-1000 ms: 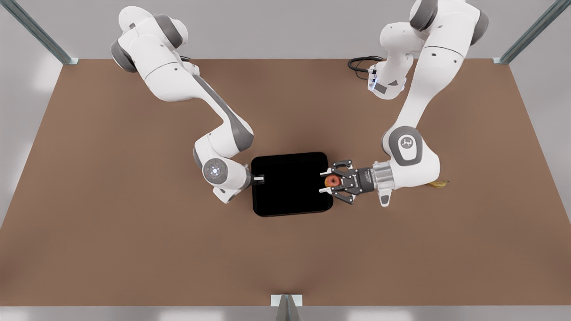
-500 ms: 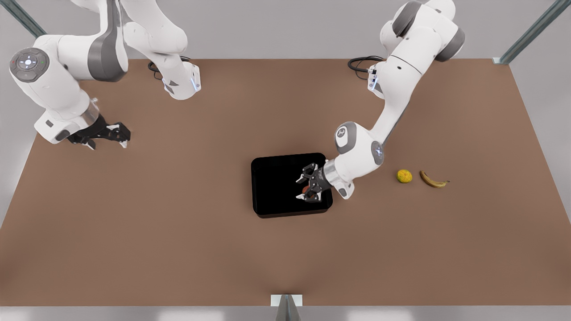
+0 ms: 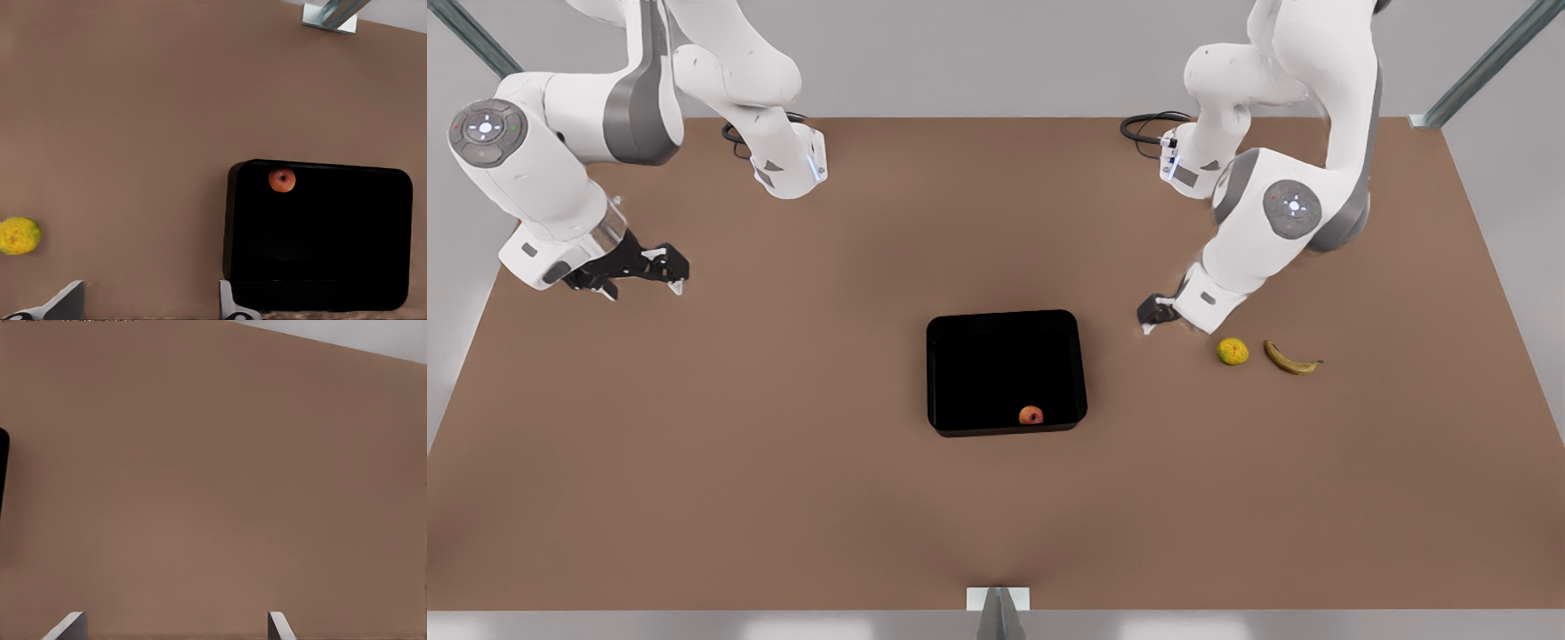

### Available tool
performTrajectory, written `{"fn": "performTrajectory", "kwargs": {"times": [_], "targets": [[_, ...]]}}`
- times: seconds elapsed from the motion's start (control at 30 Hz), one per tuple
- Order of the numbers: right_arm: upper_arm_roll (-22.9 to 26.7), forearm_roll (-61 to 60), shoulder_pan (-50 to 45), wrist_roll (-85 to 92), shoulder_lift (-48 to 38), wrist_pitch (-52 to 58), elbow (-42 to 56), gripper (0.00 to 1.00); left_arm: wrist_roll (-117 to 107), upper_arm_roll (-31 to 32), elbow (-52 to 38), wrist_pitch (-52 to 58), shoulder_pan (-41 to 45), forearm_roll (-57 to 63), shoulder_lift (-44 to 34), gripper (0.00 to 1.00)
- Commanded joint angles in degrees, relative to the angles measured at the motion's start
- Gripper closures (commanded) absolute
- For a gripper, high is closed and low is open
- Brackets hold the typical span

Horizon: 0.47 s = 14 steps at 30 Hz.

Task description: Place the storage box in the middle with the right arm, and place the apple in the storage box with the left arm

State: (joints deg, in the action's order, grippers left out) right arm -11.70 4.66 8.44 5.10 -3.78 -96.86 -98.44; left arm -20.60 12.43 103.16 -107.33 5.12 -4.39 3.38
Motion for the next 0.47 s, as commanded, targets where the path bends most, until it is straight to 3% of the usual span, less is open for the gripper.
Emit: {"fn": "performTrajectory", "kwargs": {"times": [0.0,0.07,0.1,0.13,0.2,0.27,0.33,0.43], "targets": [[0.01,-0.01,-0.44,0.0,0.09,0.0,0.0,0.0,1.52,-0.82,-2.07,3.41,0.07,5.01,-0.65,0.0],[0.01,-0.01,-0.44,0.0,0.09,0.0,-0.17,0.0,8.37,-2.31,-12.44,17.3,-2.66,4.57,-0.56,0.0],[0.01,-0.62,-0.44,0.0,0.09,0.0,-0.44,0.0,15.92,-7.49,-17.28,23.55,-2.49,3.96,0.13,0.0],[0.1,-2.2,-0.35,0.0,0.09,-0.18,-0.7,0.0,17.53,-10.23,-18.61,23.66,-2.48,3.25,1.19,0.0],[0.1,-2.2,-0.44,0.0,0.0,-0.18,-0.7,0.0,17.97,-10.05,-26.78,24.45,-2.57,3.6,9.1,0.0],[0.01,-2.2,-0.53,-0.18,0.0,-0.35,-1.14,0.0,17.88,-11.72,-25.82,25.59,-2.4,3.34,8.66,0.0],[0.01,-2.2,-0.44,-0.18,-0.09,-0.26,-1.14,0.0,17.79,-11.64,-14.84,20.41,-1.69,3.16,1.29,0.0],[0.01,-2.29,-0.35,-0.18,-0.26,-0.09,-1.49,0.0,17.53,-11.55,-14.13,20.32,-1.61,3.07,0.84,0.0]]}}
